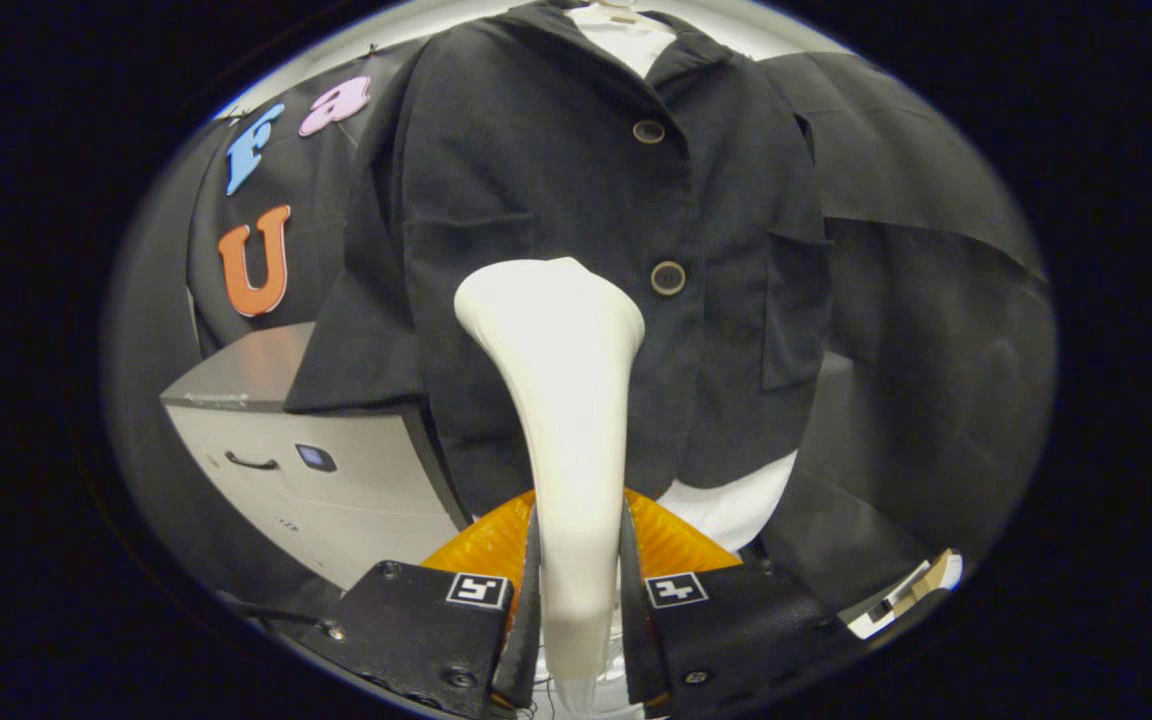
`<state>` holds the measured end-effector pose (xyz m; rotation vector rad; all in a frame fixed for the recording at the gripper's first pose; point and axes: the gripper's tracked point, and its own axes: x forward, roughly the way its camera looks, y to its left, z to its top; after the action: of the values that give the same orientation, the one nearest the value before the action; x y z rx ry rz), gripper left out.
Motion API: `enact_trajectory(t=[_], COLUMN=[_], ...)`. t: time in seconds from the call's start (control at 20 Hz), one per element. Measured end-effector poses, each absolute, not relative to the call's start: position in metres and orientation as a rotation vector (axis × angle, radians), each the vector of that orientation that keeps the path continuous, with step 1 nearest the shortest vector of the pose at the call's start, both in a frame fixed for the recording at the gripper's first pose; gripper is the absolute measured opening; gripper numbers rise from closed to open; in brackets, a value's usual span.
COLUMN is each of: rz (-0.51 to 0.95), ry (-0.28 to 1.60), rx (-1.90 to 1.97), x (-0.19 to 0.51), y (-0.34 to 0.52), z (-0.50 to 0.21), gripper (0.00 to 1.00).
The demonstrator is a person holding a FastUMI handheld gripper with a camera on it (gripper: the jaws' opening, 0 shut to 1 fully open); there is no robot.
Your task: Iron the clothes twice with a garment steamer, once on the left side and once on the right side.
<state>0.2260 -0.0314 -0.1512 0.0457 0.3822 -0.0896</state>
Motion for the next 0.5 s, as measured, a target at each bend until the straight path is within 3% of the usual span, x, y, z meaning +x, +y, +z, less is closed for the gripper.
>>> enact_trajectory(t=[0.5], rz=[-0.086], ry=[0.450], rx=[0.077], x=[0.221], y=[-0.029], z=[-0.179], gripper=[0.37])
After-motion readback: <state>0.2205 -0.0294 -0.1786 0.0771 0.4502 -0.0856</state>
